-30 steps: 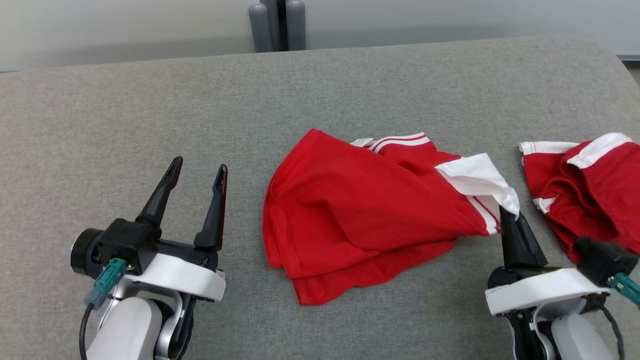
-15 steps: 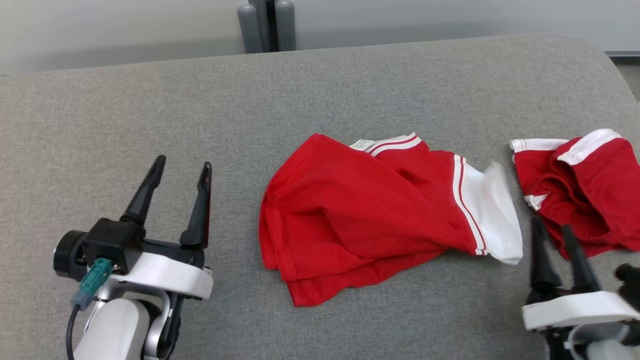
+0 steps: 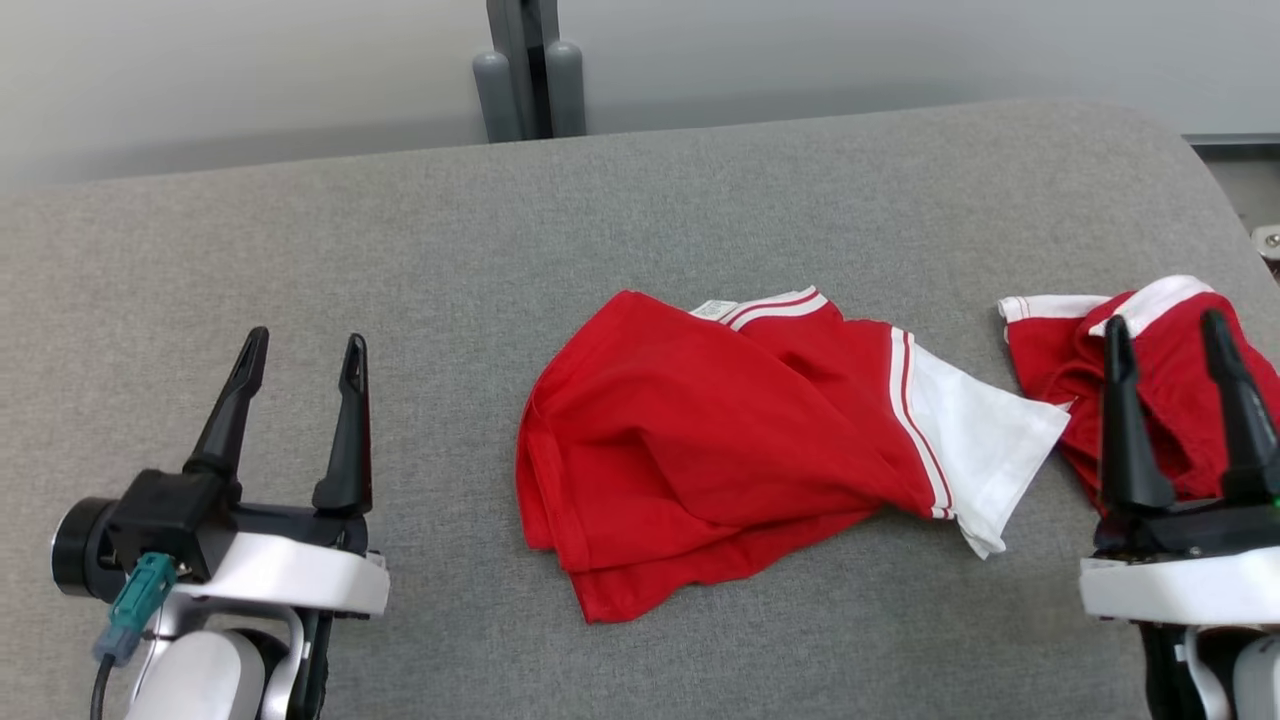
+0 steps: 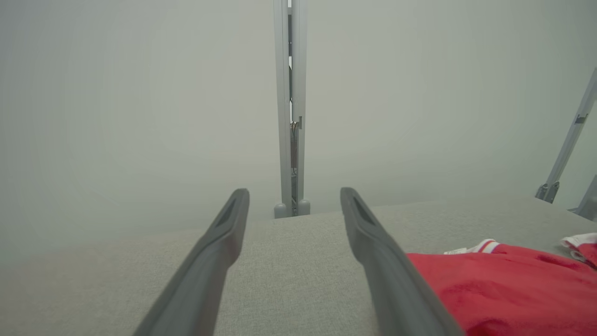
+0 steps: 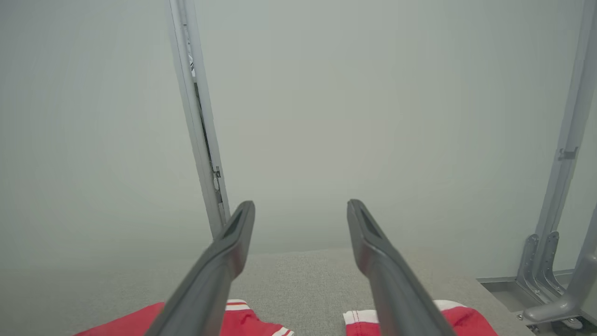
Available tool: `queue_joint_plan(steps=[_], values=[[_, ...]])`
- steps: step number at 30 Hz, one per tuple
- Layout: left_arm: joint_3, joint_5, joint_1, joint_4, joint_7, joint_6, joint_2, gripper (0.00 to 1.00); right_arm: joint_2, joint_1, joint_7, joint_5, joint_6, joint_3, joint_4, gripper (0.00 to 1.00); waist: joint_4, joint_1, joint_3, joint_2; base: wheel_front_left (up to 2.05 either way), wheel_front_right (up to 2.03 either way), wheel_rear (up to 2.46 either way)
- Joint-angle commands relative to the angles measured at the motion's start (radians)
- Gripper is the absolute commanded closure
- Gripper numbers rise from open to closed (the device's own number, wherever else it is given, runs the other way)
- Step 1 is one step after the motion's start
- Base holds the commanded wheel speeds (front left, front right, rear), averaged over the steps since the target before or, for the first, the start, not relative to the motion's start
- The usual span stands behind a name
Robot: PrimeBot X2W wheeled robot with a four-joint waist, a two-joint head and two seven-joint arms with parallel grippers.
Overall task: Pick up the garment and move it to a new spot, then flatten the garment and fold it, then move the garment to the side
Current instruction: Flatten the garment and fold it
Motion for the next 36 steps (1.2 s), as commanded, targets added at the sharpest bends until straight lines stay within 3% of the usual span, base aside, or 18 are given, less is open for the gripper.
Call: queue_joint_plan(steps=[1,9,36], values=[[0.002,0.004,0.015,-0.008,0.002,0.007,0.008,0.0,-0.006,0.021,0.016,-0.012,0.0,0.014,-0.014,0.0,0.006,0.0,-0.015,0.0,0.0,0.0,0.0],[-0.008,0.006,0.104,-0.047,0.017,0.044,0.003,0.0,-0.006,0.104,0.094,-0.049,0.0,0.089,-0.009,0.0,0.019,0.0,-0.077,0.0,0.0,0.0,0.0],[-0.05,0.009,0.156,-0.047,0.07,0.068,0.013,0.0,-0.006,0.14,0.129,-0.04,0.0,0.063,0.042,0.0,0.039,0.0,-0.117,0.0,0.0,0.0,0.0]])
